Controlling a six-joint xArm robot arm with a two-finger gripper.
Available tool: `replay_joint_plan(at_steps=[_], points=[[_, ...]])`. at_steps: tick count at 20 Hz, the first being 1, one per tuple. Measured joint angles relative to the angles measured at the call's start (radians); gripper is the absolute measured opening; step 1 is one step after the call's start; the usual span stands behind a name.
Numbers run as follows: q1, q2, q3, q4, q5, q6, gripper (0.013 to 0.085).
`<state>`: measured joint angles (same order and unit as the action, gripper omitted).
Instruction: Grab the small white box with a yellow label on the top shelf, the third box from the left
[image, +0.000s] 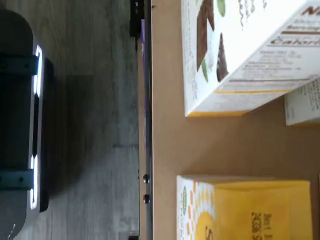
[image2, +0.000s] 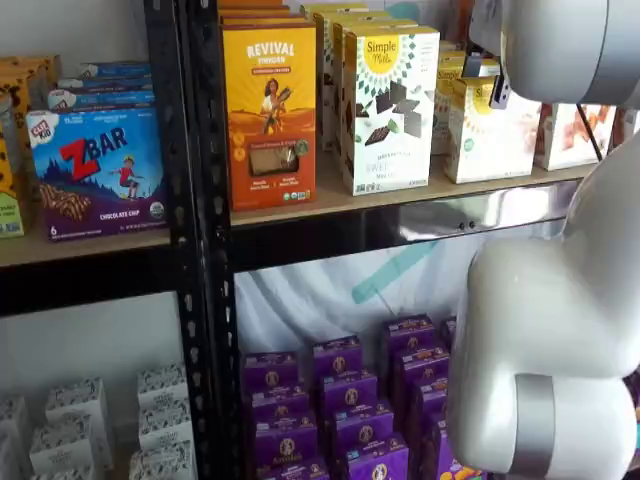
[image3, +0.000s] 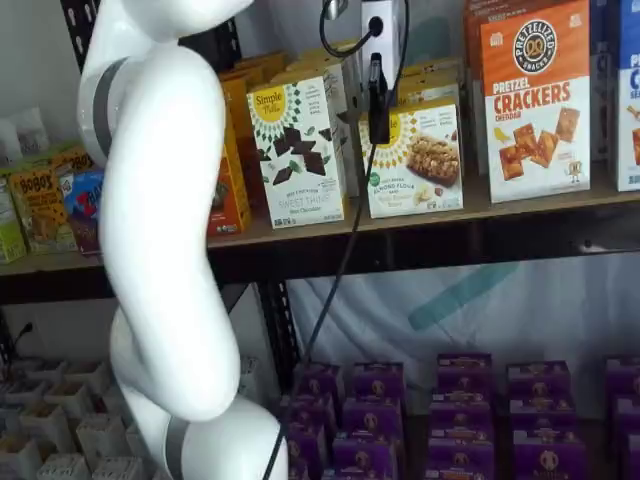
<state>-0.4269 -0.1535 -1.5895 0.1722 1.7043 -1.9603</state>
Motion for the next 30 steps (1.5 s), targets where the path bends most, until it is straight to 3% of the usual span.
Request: replay_joint_plan(at_steps=[14, 22, 30], points=[[0.009, -0.025, 0.06, -0.029, -0.053, -0.002, 0.085], [0.003, -0.04, 0.082, -0.015, -0.066, -0.007, 0.061], [-0.002, -0.043, 0.085, -0.005, -0.067, -0.01, 0.061]])
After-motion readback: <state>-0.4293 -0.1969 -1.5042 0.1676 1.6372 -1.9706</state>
